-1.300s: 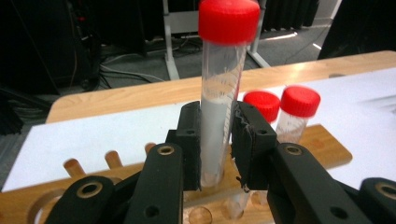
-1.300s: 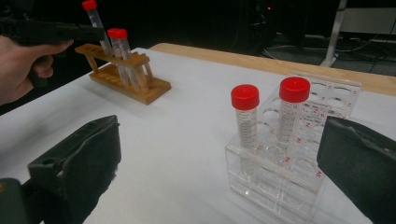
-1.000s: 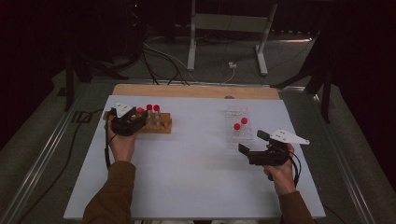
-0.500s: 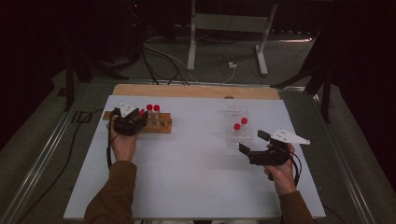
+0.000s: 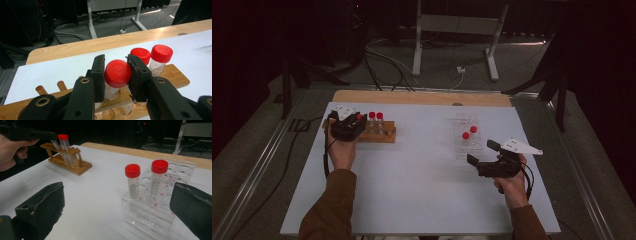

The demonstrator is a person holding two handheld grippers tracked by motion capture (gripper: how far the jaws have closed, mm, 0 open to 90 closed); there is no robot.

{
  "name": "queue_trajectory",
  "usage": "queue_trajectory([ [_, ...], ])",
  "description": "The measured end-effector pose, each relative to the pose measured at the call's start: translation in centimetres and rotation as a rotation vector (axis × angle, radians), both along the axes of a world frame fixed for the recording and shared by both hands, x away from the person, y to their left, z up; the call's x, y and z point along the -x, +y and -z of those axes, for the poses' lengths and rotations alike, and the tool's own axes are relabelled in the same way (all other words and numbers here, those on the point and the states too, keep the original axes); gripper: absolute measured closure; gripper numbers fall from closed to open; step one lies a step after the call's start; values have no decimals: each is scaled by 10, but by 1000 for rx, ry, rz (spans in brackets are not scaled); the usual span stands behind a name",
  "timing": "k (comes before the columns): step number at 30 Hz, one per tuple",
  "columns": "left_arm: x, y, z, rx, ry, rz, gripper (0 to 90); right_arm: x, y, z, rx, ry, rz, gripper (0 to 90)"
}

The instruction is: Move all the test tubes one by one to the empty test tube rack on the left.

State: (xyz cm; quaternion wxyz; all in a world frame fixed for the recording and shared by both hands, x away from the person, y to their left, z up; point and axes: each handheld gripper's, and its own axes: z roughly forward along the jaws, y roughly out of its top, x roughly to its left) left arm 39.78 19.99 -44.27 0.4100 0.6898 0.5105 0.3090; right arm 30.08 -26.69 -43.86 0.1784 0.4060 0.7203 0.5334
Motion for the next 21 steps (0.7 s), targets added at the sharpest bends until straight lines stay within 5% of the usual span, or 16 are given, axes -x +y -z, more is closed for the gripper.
queue_trajectory([
  [16, -15, 3, -1, 33, 81, -38, 703, -1, -2, 2, -3, 2, 4, 0],
  [21, -14, 3, 1, 22, 85, -46, 579, -1, -1, 2, -3, 4, 3, 0],
])
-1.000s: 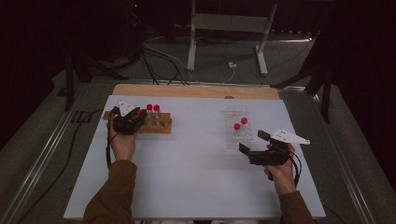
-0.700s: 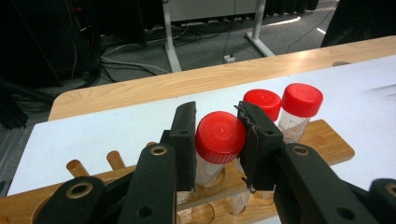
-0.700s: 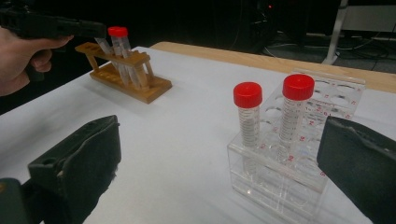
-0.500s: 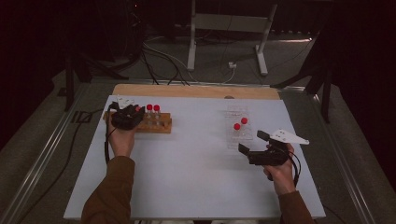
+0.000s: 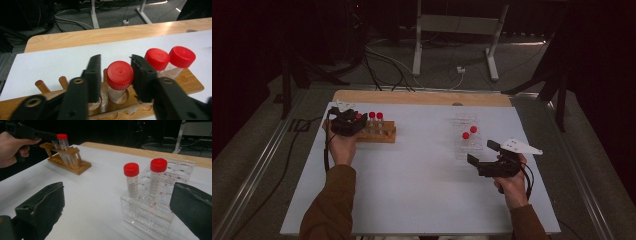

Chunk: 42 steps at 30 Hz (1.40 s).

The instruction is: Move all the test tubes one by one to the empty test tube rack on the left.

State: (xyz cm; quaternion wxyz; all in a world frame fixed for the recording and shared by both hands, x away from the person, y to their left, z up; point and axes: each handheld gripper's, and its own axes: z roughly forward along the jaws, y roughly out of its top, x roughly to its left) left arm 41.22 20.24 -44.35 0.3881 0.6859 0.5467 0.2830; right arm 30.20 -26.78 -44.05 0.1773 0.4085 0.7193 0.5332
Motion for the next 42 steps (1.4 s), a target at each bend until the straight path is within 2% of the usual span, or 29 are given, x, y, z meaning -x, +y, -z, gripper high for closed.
queue_trajectory([
  [7, 12, 6, -5, 102, -54, 28, 349, 0, -1, 0, -1, -2, 6, 0],
  [9, 18, 8, -4, 140, -70, 49, 317, 0, -1, 0, 3, -4, 6, 0],
  [12, 26, 11, -3, 178, -78, 55, 262, -1, 0, -1, 8, -7, 11, 0],
  [16, 38, 14, -3, 202, -85, 85, 264, -2, -2, -3, 10, -14, 23, 0],
  [18, 44, 14, -4, 200, -90, 90, 244, -3, -2, -5, 11, -19, 28, 0],
  [20, 50, 13, -5, 195, -91, 91, 177, -4, -2, -7, 14, -26, 29, 0],
  [22, 56, 14, -8, 206, -104, 101, 146, -6, -1, -9, 12, -34, 33, 0],
  [25, 66, 14, -11, 205, -117, 106, 32, -7, 0, -12, 20, -43, 43, 0],
  [27, 72, 13, -12, 190, -120, 111, 11, -9, 1, -13, 27, -47, 50, 0],
  [31, 86, 17, -12, 184, -149, 123, 7, -14, 2, -16, 32, -48, 62, 0],
  [33, 91, 18, -12, 184, -154, 132, 7, -17, 3, -18, 42, -57, 80, 0],
  [40, 108, 22, -9, 186, -169, 147, 7, -26, 2, -25, 32, -62, 111, 0],
  [42, 112, 23, -7, 180, -174, 150, 7, -29, 1, -26, 32, -62, 124, 24],
])
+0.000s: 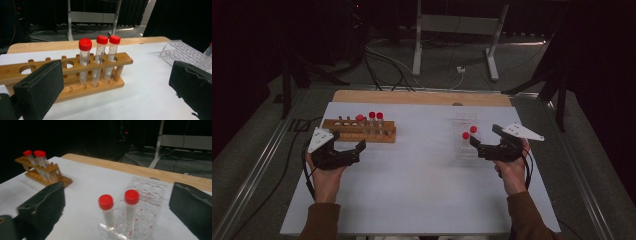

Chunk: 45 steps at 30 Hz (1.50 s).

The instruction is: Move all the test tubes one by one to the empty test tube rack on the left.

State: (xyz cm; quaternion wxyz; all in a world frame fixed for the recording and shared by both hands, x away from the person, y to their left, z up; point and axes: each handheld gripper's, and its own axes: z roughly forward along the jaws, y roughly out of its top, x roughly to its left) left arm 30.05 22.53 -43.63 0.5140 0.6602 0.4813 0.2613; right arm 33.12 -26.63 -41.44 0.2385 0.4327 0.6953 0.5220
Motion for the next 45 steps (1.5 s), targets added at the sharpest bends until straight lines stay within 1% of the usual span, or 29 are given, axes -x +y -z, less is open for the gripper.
queue_trajectory([
  [2, 3, 1, 2, 6, -6, 1, 7, -4, -1, 0, 2, 8, 10, 34],
  [4, 5, 2, 3, 12, -1, 1, 7, -8, -1, 0, 8, 7, 28, 69],
  [6, 5, 3, 4, 7, 2, 0, 7, -12, -1, 0, 8, 11, 41, 111],
  [7, 6, 3, 5, 14, 2, 0, 7, -14, -1, 1, 8, 12, 47, 129],
  [10, 8, 2, 9, 18, 11, 2, 7, -20, 1, 5, 17, 23, 61, 189],
  [13, 9, 2, 12, 27, 14, -1, 7, -26, 4, 11, 34, 37, 73, 275],
  [17, 10, -1, 12, 29, 12, 3, 7, -33, 6, 19, 48, 48, 83, 432],
  [20, 10, -2, 12, 31, 10, 7, 7, -37, 7, 23, 61, 56, 91, 528],
  [23, 10, -3, 12, 30, 11, 10, 7, -41, 8, 28, 70, 76, 83, 590],
  [27, 10, -2, 13, 36, 12, 7, 7, -43, 11, 34, 80, 90, 76, 630],
  [32, 10, -2, 14, 39, 17, 8, 7, -45, 15, 39, 111, 102, 68, 667],
  [37, 10, -1, 14, 48, 17, 4, 7, -46, 16, 44, 105, 119, 70, 683],
  [42, 10, 0, 14, 53, 19, 1, 7, -46, 15, 43, 106, 131, 66, 687],
  [45, 10, 1, 14, 54, 18, 1, 7, -46, 15, 42, 113, 130, 64, 694],
])
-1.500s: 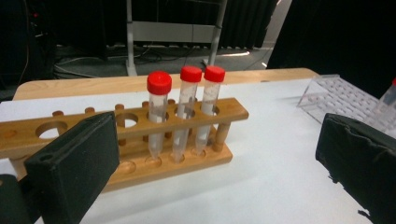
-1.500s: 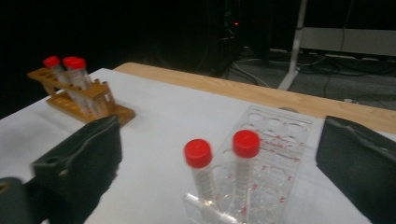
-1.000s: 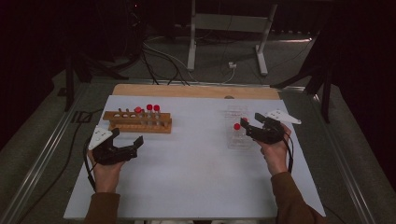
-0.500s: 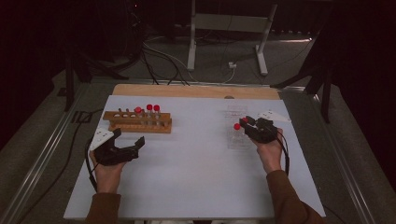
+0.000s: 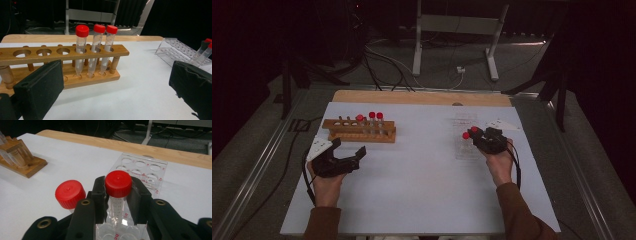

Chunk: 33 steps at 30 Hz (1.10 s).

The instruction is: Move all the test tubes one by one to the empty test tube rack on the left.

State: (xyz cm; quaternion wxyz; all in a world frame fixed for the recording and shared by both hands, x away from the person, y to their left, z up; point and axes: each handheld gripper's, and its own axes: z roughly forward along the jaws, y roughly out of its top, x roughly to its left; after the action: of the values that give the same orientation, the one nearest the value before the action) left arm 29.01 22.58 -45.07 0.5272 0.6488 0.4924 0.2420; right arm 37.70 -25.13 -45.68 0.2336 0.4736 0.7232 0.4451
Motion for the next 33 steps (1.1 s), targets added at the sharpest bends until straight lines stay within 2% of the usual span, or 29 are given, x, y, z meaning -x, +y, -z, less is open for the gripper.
queue_trajectory([
  [5, 0, 1, 0, 3, 1, -4, 7, 1, 0, -2, 1, -11, 3, 696],
  [18, 0, 3, 1, 5, 4, -8, 7, 7, -6, -22, -38, -68, 8, 697],
  [23, 0, 3, 1, 6, 4, -8, 7, 9, -10, -33, -65, -91, 10, 697],
  [27, 0, 3, 1, 8, 2, -9, 7, 13, -13, -43, -58, -110, 4, 697],
  [30, 1, 3, 0, 7, 3, -10, 7, 18, -15, -47, -58, -117, -5, 697],
  [33, 1, 2, 0, 3, 0, -6, 8, 22, -17, -49, -71, -103, -24, 697],
])
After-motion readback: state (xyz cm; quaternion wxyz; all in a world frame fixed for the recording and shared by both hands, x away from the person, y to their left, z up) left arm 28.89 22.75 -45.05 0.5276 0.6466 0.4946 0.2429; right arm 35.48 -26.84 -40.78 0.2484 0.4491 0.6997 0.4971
